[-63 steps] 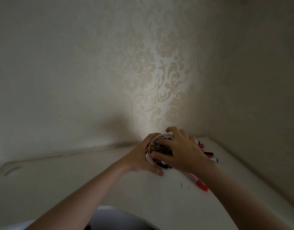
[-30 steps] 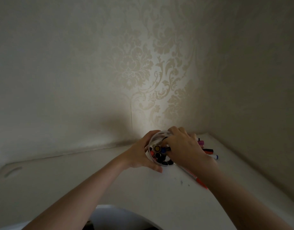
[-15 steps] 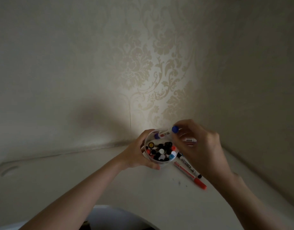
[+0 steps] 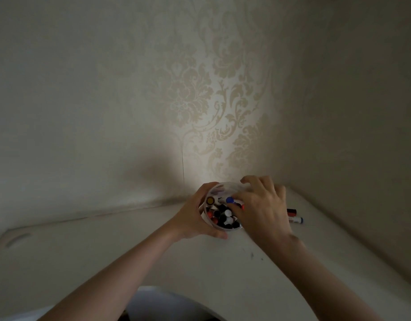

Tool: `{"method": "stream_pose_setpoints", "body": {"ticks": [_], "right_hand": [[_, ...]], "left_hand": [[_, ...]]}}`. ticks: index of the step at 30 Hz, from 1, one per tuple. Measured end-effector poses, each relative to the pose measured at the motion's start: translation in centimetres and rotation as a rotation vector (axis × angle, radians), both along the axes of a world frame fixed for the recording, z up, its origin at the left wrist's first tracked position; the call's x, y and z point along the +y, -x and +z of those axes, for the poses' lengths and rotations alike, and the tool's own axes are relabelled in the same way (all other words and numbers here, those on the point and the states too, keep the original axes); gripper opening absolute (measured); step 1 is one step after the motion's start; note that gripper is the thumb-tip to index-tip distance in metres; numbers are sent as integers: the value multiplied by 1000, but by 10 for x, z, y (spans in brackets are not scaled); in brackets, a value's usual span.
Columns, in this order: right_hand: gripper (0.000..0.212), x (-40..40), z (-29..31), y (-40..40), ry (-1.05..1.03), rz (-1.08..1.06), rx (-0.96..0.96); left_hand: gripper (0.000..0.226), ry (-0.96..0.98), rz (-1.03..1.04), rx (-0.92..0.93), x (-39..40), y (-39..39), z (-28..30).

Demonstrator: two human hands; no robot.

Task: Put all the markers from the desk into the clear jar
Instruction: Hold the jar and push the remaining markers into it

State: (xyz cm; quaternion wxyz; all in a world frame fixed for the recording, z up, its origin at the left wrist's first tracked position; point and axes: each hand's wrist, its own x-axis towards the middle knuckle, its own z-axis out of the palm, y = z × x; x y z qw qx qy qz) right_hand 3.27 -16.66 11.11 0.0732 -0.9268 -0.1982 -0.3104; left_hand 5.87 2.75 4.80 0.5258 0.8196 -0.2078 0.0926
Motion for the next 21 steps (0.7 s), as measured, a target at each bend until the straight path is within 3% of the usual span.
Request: {"method": "stream_pose_setpoints", "body": {"ticks": [4, 7, 9, 12, 14, 18, 21], "right_hand": [[24, 6, -4, -3, -54, -10, 105], [19, -22, -10, -2, -365, 159, -18], [16, -56, -28, -5, -492, 156, -37], [39, -97, -79, -9, -259, -110, 424], [50, -109, -110, -7, -148, -158, 582], [48, -108, -131, -7, -121, -138, 495], [62, -98, -127, -14, -146, -149, 468]], "left_hand": [[107, -1, -7, -1, -3, -1, -1], [108, -7, 24, -19, 1, 1, -2], [108, 1, 62, -50, 6, 2, -4], [108, 6, 98, -79, 10, 3, -7], [109, -2, 100, -91, 8, 2, -10], [109, -12, 112, -112, -1, 1, -10], [108, -21, 117, -121, -3, 3, -11]]}}
